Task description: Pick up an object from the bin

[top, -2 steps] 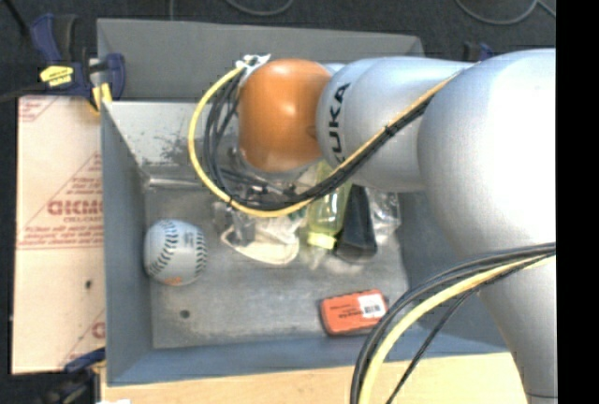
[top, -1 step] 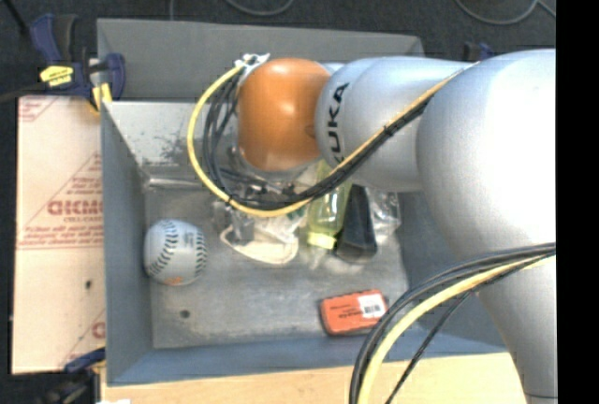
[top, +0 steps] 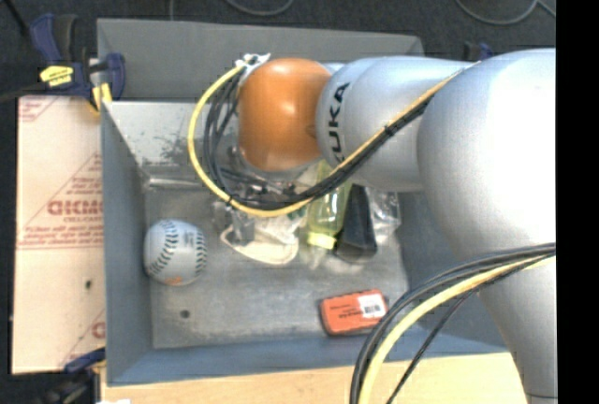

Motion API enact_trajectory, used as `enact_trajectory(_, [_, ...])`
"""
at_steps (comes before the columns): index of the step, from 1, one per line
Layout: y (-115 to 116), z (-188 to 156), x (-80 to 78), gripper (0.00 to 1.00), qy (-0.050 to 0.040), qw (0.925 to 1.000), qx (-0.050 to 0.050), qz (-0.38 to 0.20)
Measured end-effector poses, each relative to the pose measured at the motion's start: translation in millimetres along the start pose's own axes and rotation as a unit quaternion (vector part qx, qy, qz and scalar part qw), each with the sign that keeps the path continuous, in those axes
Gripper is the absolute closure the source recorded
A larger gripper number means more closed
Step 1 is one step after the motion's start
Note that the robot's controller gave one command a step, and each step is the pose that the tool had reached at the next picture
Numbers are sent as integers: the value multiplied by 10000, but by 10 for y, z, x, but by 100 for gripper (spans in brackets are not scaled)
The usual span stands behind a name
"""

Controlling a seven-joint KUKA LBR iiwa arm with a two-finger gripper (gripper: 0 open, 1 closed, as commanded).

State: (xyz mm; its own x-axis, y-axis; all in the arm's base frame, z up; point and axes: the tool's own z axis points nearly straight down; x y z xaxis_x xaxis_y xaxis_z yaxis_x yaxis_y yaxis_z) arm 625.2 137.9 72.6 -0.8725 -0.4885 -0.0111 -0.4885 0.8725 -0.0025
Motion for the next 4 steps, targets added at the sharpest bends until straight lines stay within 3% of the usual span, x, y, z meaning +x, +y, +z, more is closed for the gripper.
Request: enact_trajectory(4, [-5, -501, 5, 100, 10, 10000, -2, 20])
